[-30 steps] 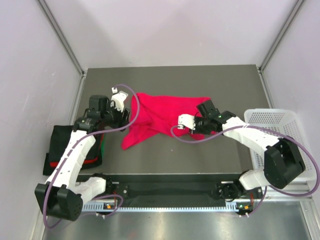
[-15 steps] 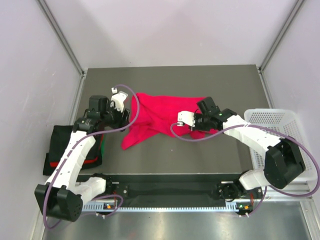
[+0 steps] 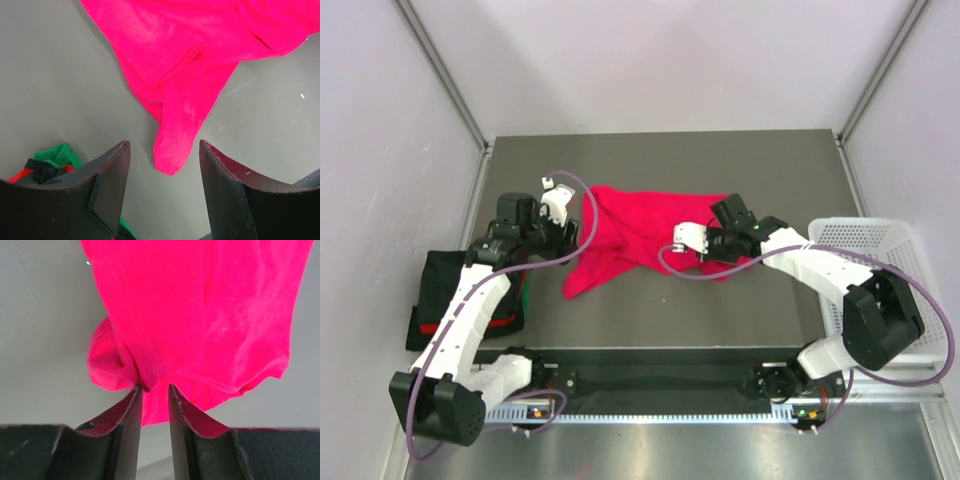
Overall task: Fold and stack the t-shirts
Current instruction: Flatten the tshirt out
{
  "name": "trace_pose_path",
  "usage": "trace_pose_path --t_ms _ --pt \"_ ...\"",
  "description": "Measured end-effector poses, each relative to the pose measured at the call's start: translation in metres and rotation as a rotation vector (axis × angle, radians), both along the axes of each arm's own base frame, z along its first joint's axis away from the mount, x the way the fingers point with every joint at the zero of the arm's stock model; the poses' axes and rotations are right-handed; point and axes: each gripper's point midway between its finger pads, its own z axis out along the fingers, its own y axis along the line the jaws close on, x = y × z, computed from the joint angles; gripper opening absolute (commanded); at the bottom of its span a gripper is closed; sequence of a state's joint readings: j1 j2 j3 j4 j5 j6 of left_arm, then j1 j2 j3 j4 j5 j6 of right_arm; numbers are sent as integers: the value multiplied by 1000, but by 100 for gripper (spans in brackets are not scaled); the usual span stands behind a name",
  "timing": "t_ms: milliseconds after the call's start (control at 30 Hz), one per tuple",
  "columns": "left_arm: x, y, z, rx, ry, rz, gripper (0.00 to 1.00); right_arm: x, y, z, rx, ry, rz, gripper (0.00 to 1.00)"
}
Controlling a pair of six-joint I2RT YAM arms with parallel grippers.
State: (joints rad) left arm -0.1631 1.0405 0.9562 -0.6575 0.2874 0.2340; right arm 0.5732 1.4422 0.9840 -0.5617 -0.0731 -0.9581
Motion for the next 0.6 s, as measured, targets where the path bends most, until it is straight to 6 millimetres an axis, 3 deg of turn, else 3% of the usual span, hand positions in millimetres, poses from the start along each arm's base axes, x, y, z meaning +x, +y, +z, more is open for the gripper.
trace_pose_path --t_ms 600 --pt "-1 2 -5 0 10 5 63 20 13 4 19 -22 -9 26"
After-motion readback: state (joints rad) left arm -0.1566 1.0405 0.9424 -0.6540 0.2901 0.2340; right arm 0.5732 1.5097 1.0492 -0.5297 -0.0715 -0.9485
